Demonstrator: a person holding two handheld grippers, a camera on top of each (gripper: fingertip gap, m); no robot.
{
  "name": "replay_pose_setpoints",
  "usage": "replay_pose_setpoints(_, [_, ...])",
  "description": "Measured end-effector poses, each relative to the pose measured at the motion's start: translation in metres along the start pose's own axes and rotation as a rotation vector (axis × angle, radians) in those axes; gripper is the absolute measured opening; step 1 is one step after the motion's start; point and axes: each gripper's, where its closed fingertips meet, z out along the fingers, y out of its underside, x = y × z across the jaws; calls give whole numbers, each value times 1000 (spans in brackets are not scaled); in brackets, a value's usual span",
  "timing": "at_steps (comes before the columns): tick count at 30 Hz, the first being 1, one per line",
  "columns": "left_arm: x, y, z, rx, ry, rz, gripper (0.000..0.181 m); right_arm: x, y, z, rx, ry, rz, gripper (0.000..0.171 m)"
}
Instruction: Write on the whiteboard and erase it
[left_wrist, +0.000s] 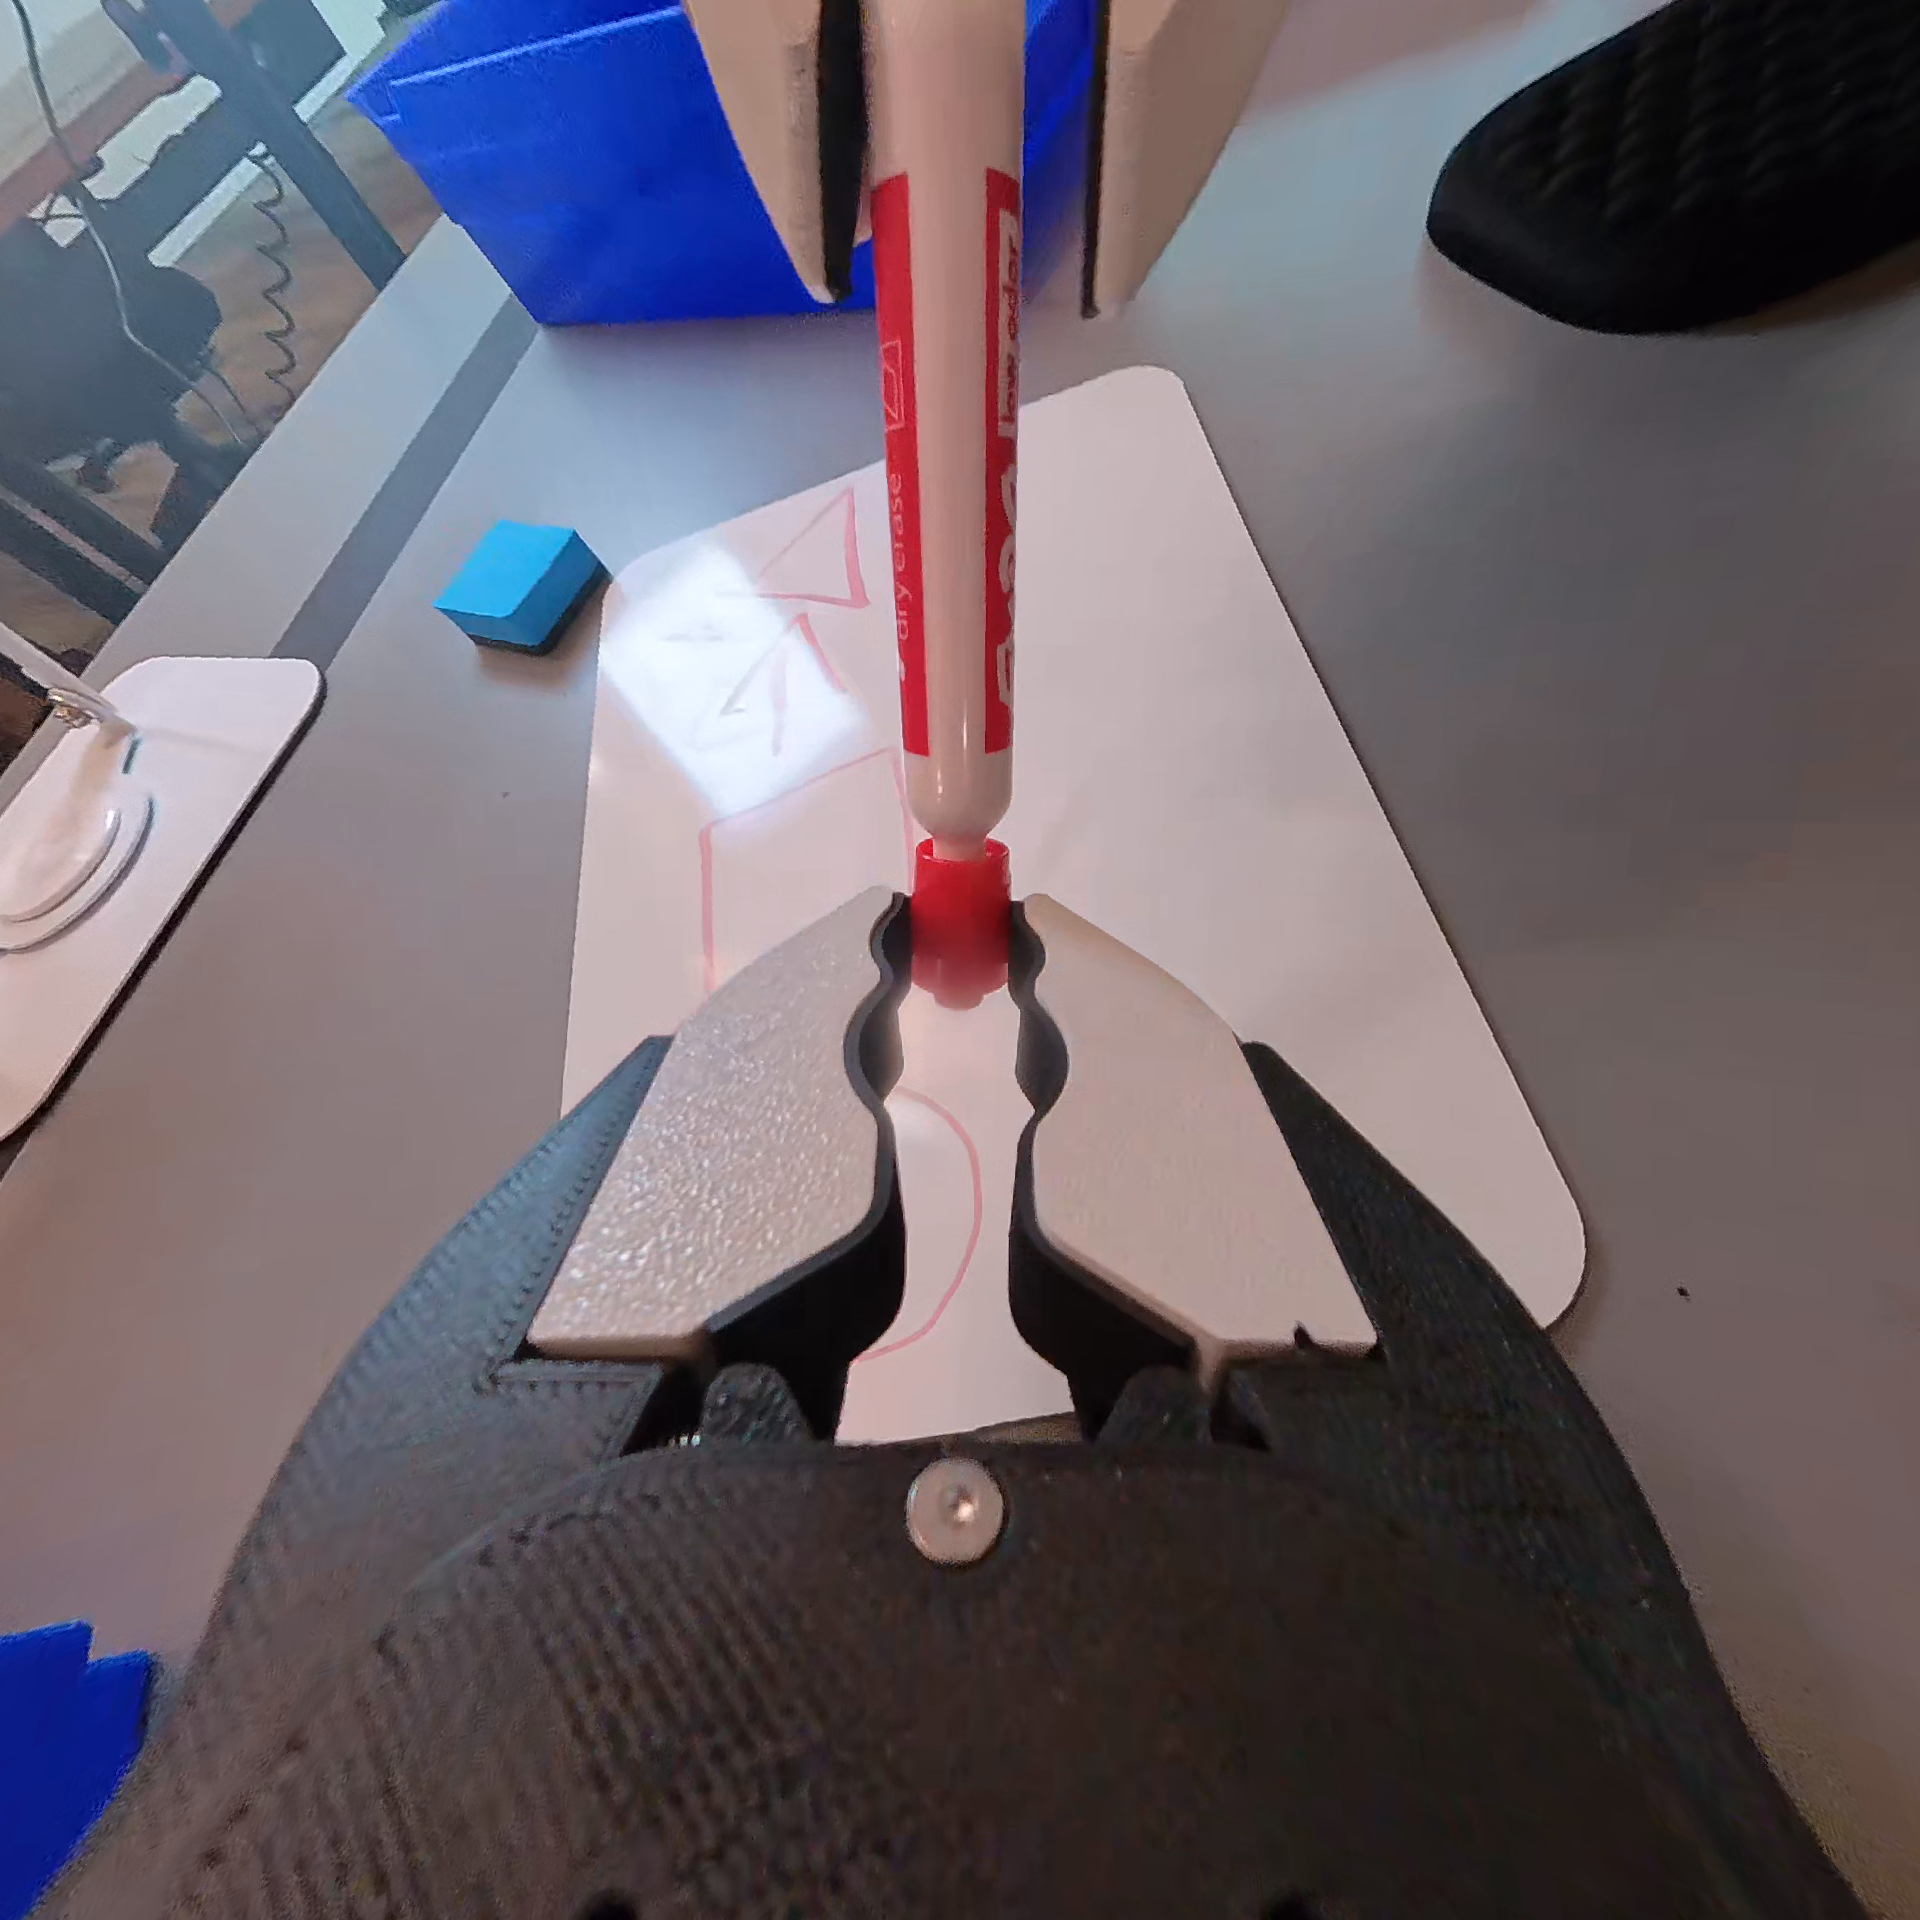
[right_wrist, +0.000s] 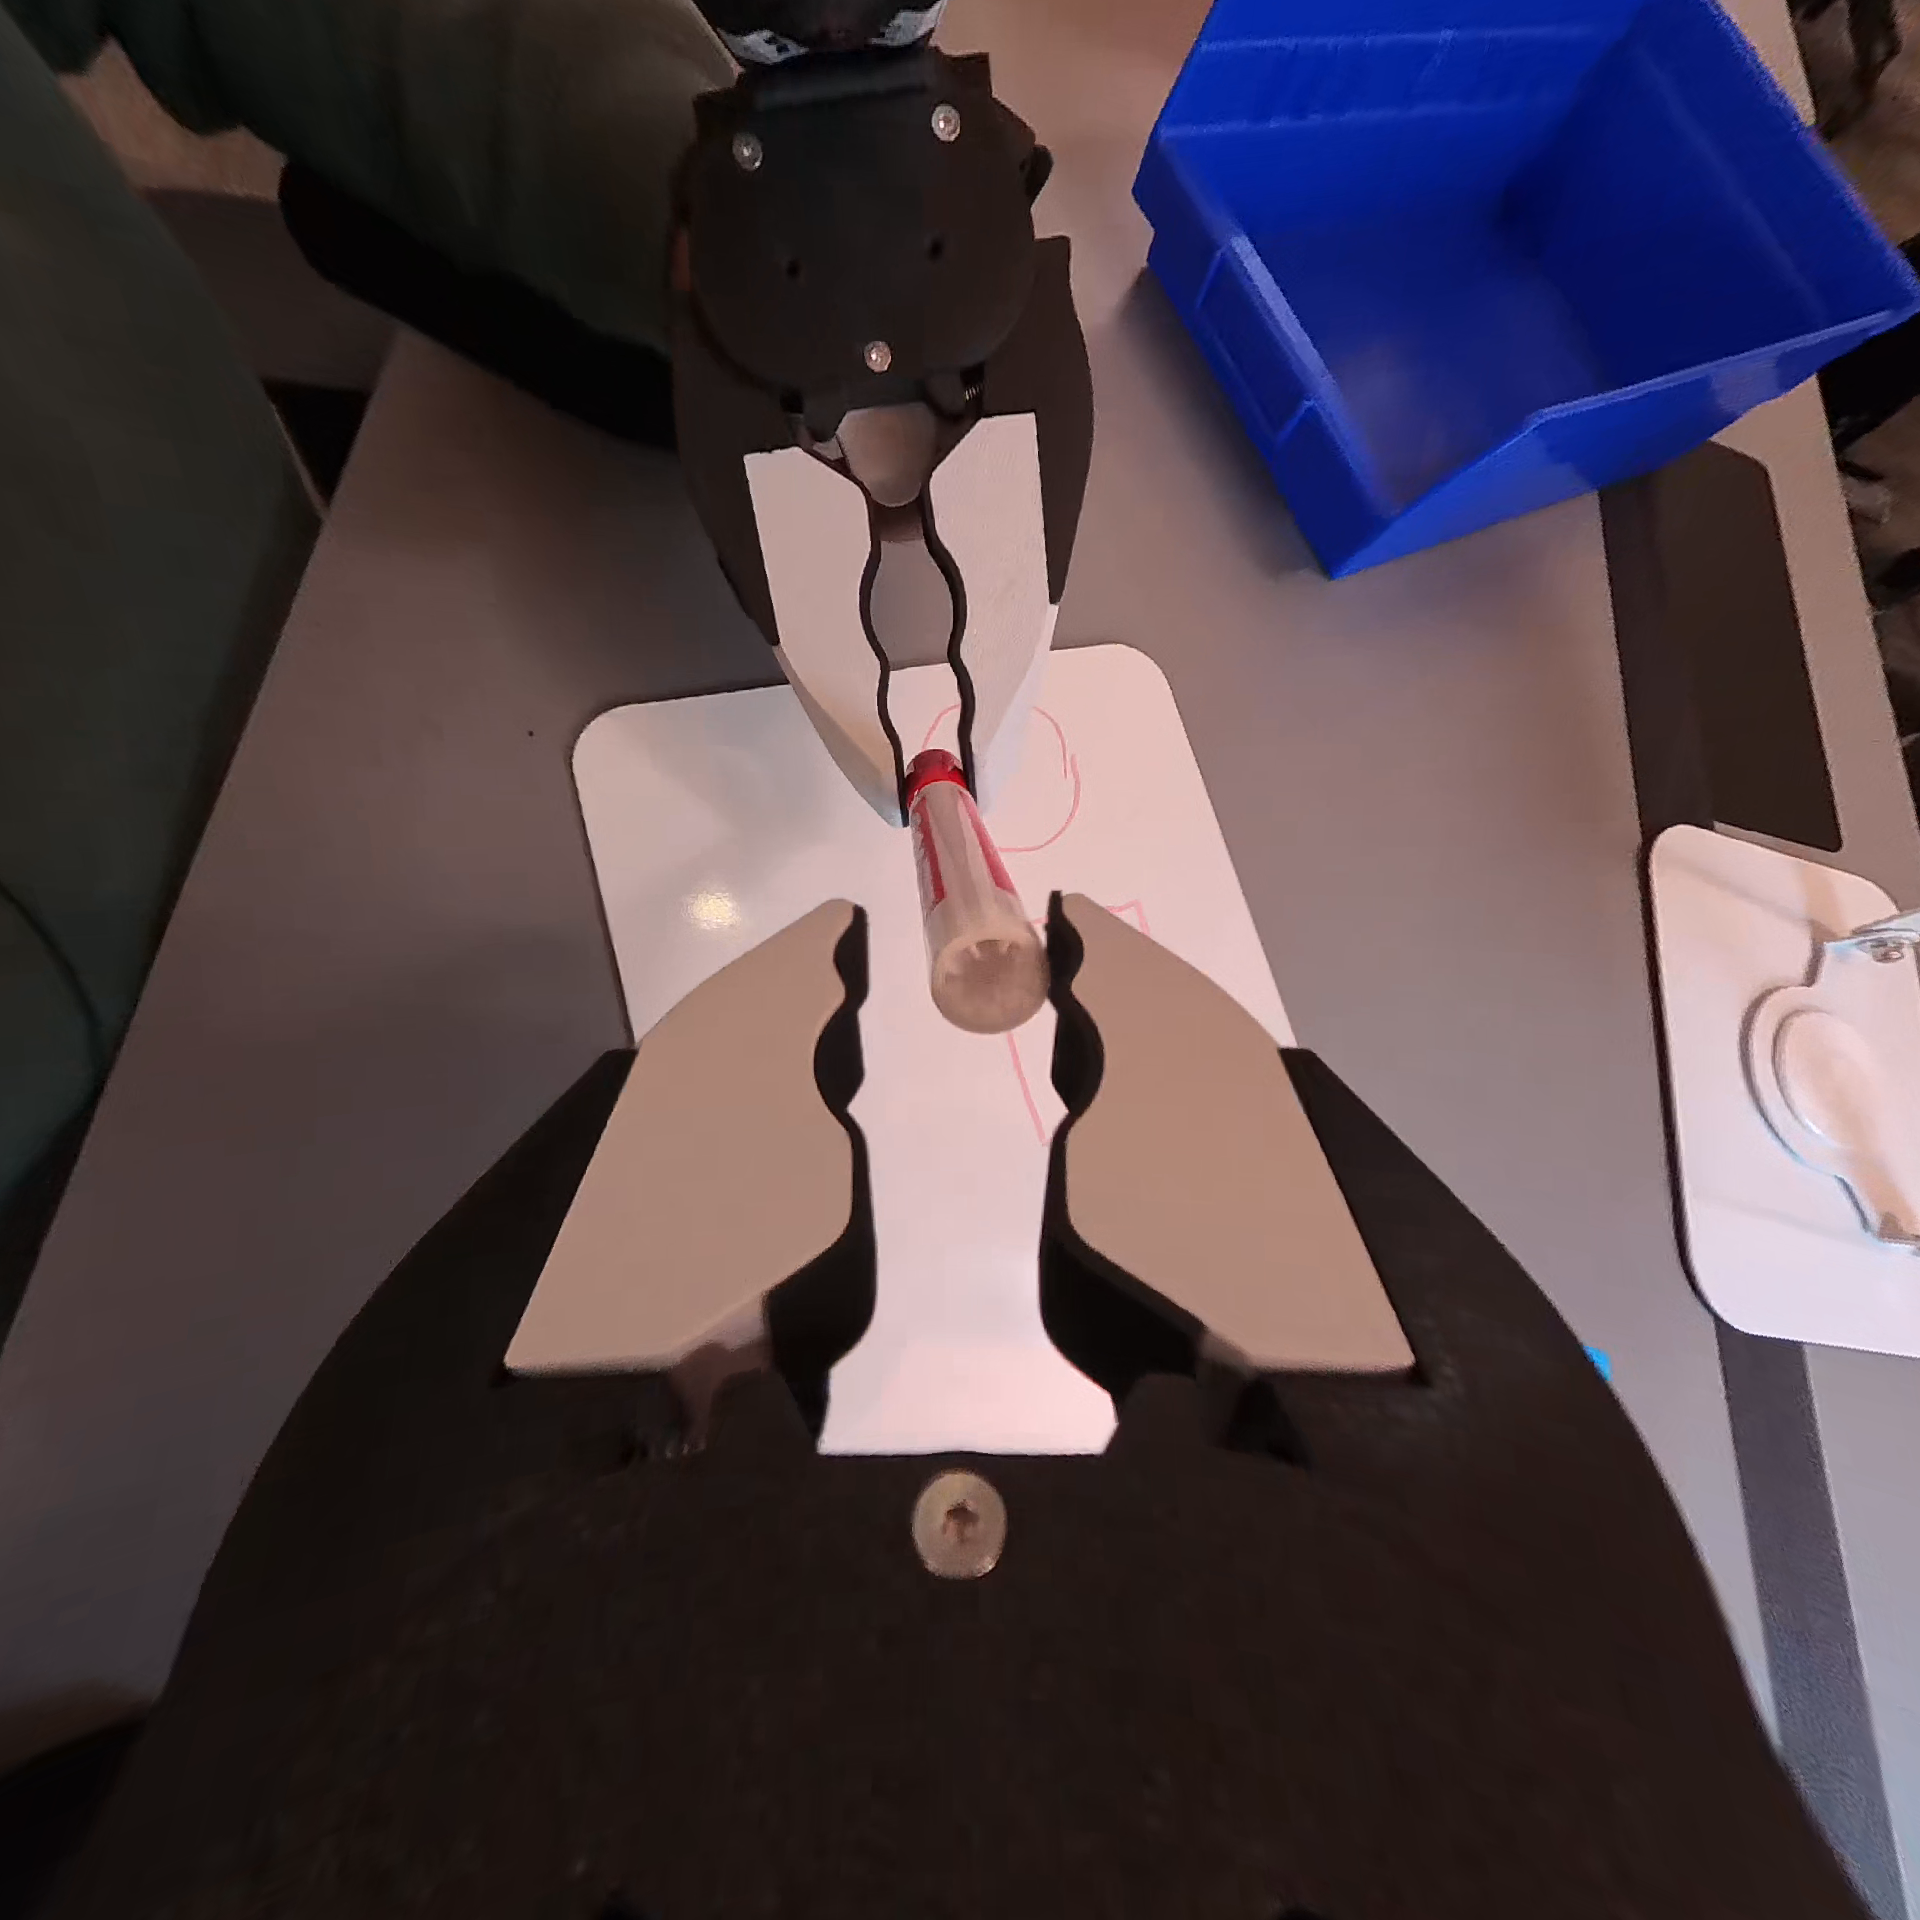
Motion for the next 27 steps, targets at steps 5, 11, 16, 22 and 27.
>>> replay_pose_setpoints(5, [6,10,3,-57,31,27,18,-7,10,6,-16,15,-22,21])
replay_pose_setpoints(11, [11,16,3,-74,71,24,18,-16,25,15,-44,42,-83,21])
replay_pose_setpoints(16, [17,20,6,-83,106,24,18,-24,26,18,48,26,-27,20])
replay_pose_setpoints(22, [22,29,15,-128,111,38,17,-30,31,27,95,22,25,20])
replay_pose_setpoints(27, [27,32,20,-171,103,110,16,-31,38,31,116,-4,82,20])
